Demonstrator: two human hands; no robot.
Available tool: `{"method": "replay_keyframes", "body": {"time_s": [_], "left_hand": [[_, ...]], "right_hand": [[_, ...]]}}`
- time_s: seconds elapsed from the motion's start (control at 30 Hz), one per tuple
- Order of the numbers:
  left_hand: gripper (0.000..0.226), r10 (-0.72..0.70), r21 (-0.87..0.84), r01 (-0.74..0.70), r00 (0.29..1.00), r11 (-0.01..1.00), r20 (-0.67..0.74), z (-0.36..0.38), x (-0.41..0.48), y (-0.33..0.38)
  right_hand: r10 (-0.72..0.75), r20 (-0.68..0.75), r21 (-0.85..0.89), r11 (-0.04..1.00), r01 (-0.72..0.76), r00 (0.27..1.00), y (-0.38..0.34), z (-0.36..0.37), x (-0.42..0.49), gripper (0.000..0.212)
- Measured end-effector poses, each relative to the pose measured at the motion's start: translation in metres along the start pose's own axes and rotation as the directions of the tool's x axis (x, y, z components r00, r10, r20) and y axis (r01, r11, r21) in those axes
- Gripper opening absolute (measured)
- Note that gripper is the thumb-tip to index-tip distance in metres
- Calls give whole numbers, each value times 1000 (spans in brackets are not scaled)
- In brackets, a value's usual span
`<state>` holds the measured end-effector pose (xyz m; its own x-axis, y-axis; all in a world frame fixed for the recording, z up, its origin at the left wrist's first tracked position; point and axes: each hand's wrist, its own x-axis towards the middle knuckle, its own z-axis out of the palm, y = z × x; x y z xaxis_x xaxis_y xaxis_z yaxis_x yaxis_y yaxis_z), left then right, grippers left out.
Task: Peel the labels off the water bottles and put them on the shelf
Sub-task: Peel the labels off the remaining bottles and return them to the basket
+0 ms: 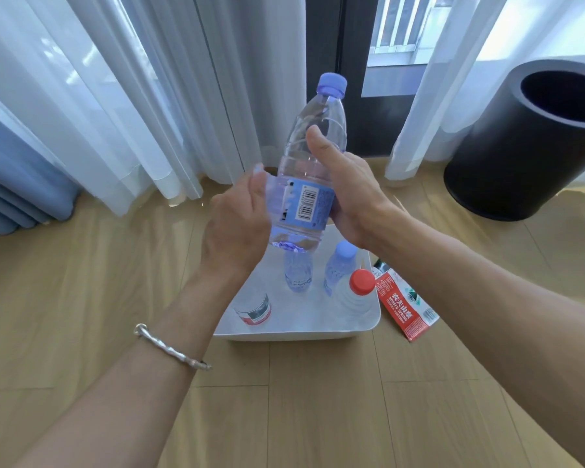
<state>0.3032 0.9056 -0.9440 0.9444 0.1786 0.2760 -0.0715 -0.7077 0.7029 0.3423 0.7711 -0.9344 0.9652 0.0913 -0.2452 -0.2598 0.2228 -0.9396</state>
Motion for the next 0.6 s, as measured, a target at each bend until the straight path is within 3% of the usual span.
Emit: {"method": "replay_keyframes", "body": {"time_s": [0.03,0.13,0.23,0.37,0.47,0.5,0.57,0.6], "left_hand": [[42,-118,-144,113,993,983,-24,-1,4,0],[35,-439,-470,398,898,788,24,-6,13,-1],[30,-525,-526,481,848,701,75,-11,15,-6],[14,-681,-641,624,702,448,208,-24,29,-14],[8,-705,-725,617,658,304,264,-40,40,-19],[7,-713,-738,587,668,331,212,-45,42,-19],[10,-639,-678,476,769,560,11,-49,42,-15],[13,-534,-622,384,843,683,-67,-49,40,-7]], "right_hand": [[-1,5,12,1000,1,1000,0,-1,0,35],[-4,35,63,998,2,999,-5,-2,-2,29],[-6,64,84,996,1,998,-7,-5,-3,28],[-43,69,57,998,40,997,-8,-4,-4,33],[-81,21,-19,997,81,996,-4,-4,-2,44],[-90,13,-37,995,90,996,-2,-5,-1,47],[-96,18,-49,994,97,995,0,-8,0,43],[-95,25,-44,994,96,995,1,-7,-1,39]]}}
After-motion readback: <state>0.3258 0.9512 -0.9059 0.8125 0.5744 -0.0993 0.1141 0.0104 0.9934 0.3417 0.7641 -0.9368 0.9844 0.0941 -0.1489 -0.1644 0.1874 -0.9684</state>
